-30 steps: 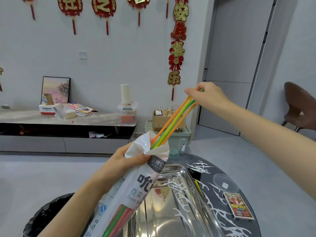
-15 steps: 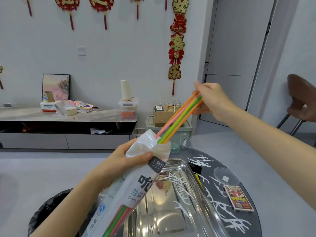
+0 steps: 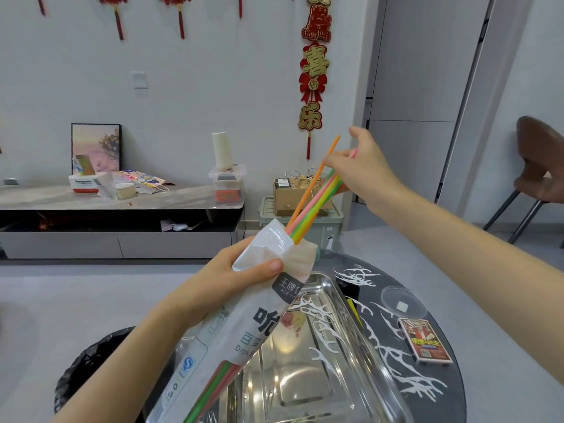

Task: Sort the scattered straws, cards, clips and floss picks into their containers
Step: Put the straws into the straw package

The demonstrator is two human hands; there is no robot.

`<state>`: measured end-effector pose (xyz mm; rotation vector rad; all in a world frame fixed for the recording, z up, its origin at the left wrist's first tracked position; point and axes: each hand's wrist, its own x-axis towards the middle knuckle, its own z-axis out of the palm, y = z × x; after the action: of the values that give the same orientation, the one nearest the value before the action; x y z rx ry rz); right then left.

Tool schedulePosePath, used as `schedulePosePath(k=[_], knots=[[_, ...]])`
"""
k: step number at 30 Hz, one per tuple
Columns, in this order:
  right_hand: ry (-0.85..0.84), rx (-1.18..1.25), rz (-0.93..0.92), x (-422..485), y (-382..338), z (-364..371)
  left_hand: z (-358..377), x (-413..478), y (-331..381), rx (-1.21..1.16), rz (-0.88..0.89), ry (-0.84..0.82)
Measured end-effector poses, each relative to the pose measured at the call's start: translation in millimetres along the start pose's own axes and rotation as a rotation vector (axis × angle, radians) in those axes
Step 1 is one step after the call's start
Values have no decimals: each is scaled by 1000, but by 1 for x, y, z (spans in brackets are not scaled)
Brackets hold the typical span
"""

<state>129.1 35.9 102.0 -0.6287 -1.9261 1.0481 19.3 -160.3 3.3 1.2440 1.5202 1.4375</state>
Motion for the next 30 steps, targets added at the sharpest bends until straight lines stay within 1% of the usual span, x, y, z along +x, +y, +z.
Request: schedulePosePath(k=[4, 7, 10, 13, 17, 20, 22, 24, 26, 28, 30], knots=[[56, 56, -21, 0, 6, 2, 0, 1, -1, -6, -2, 4], [97, -2, -96, -2, 8, 3, -1, 1, -2, -2, -3, -9], [72, -19, -117, -3, 8, 1, -1, 1, -2, 2, -15, -23], [-8, -22, -116, -3, 2, 2, -1, 3, -3, 6, -19, -13], [41, 0, -126, 0, 1, 4, 1, 2, -1, -4, -3, -23], [45, 41, -127, 0, 1, 2, 0, 1, 0, -5, -9, -31], [55, 88, -170, -2, 1, -1, 0, 2, 0, 0, -19, -34], [66, 34, -218, -5, 1, -2, 0, 3, 0, 10, -28, -24], [54, -37, -204, -9, 2, 0, 0, 3, -1, 5, -28, -10], [34, -27, -158, -17, 2, 4, 1, 3, 0, -19, -16, 3], [-63, -6, -130, -31, 1, 10, 3, 3, 1, -25, -6, 16]])
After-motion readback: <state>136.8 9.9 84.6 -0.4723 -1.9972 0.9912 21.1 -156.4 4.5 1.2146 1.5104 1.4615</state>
